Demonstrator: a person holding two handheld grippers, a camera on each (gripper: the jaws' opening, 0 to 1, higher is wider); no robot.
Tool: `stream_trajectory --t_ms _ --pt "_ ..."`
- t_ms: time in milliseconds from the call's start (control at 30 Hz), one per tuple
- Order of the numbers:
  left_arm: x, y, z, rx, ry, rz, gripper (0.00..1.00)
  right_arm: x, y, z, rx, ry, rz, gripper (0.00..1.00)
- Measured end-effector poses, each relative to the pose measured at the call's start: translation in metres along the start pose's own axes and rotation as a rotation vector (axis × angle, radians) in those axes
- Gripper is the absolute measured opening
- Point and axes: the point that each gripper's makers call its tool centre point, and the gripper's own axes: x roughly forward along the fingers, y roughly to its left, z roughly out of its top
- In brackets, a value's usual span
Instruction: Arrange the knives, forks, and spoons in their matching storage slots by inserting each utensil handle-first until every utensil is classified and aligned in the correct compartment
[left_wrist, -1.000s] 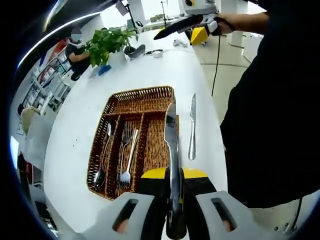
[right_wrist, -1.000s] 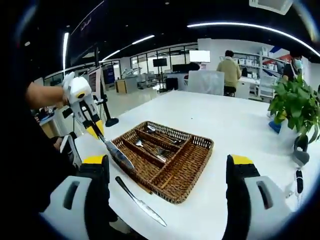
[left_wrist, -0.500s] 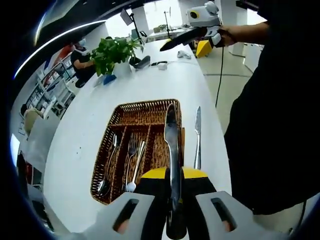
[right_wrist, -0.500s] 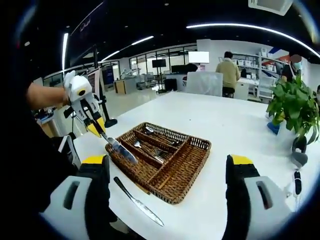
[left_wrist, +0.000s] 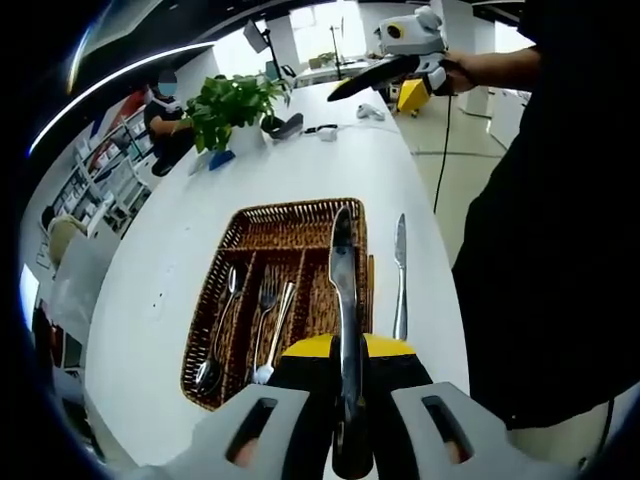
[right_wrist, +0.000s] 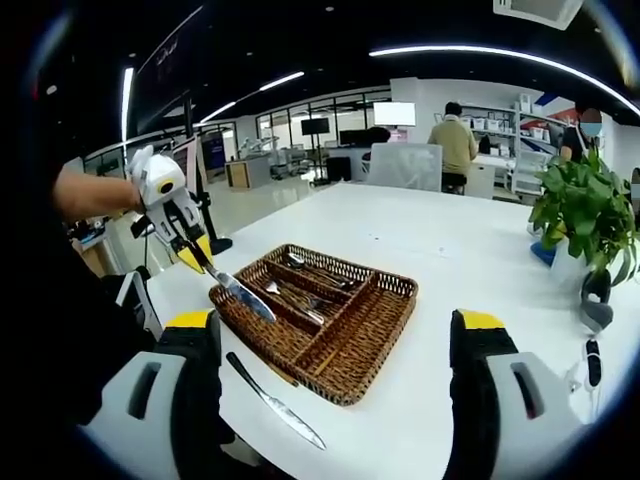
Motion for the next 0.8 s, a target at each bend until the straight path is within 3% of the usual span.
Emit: stream_trajectory --t_ms 433,800 --pt "0.006 0.022 -0.005 0.012 -0.015 0.024 0.06 -0.002 -0.006 -0.002 0.03 0.014 -0.01 0.97" --pt "0.02 0.033 -0.012 0.019 -0.01 0.002 0.06 -0.003 -0.012 -0.009 0.031 0.045 -0.021 0.97"
